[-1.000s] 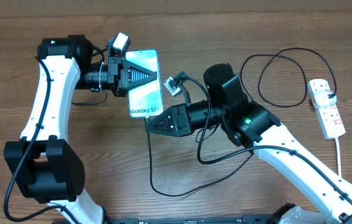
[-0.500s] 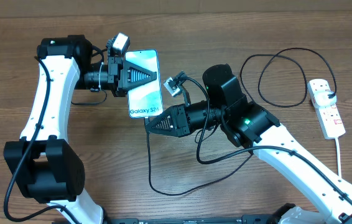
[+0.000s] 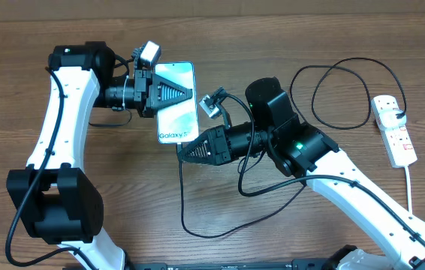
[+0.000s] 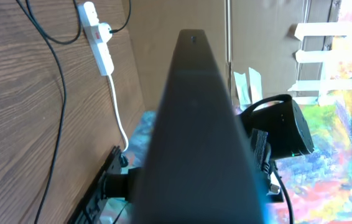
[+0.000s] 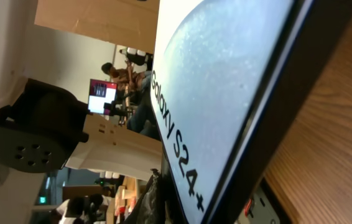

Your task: Plug charger to phone and switch on socket

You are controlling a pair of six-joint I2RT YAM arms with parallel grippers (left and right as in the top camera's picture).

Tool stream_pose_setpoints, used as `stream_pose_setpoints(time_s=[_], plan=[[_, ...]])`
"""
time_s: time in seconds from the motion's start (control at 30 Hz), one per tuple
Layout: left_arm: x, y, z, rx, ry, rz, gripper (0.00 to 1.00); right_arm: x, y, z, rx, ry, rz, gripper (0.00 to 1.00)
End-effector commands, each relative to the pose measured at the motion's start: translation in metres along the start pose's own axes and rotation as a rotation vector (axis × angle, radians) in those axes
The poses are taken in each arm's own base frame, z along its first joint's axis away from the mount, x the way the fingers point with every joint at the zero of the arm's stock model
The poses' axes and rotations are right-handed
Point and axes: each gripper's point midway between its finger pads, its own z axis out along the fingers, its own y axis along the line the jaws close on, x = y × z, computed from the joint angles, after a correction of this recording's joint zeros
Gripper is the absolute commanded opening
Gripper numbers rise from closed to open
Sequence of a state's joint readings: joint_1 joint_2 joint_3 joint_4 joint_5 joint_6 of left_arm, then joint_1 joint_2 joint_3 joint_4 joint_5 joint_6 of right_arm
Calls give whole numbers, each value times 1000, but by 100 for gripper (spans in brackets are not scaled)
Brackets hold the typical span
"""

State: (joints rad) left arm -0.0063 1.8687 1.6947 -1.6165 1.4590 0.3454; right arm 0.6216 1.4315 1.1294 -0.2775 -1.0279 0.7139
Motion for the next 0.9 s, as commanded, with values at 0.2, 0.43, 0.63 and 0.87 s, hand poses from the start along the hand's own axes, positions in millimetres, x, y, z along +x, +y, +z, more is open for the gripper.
stream_pose_setpoints(time_s=[0.2, 0.43, 0.63, 0.87], plan=[[18, 5, 19, -63, 91, 0, 4, -34, 4, -13, 31, -137, -91, 4], [19, 5, 19, -62, 91, 6, 4, -36, -8, -9, 42, -128, -68, 4], [19, 6, 19, -66, 93, 5, 4, -41, -6, -8, 31, -140, -92, 4], [21, 5, 19, -64, 96, 2, 4, -50, -4, -14, 21, -174, -81, 4]])
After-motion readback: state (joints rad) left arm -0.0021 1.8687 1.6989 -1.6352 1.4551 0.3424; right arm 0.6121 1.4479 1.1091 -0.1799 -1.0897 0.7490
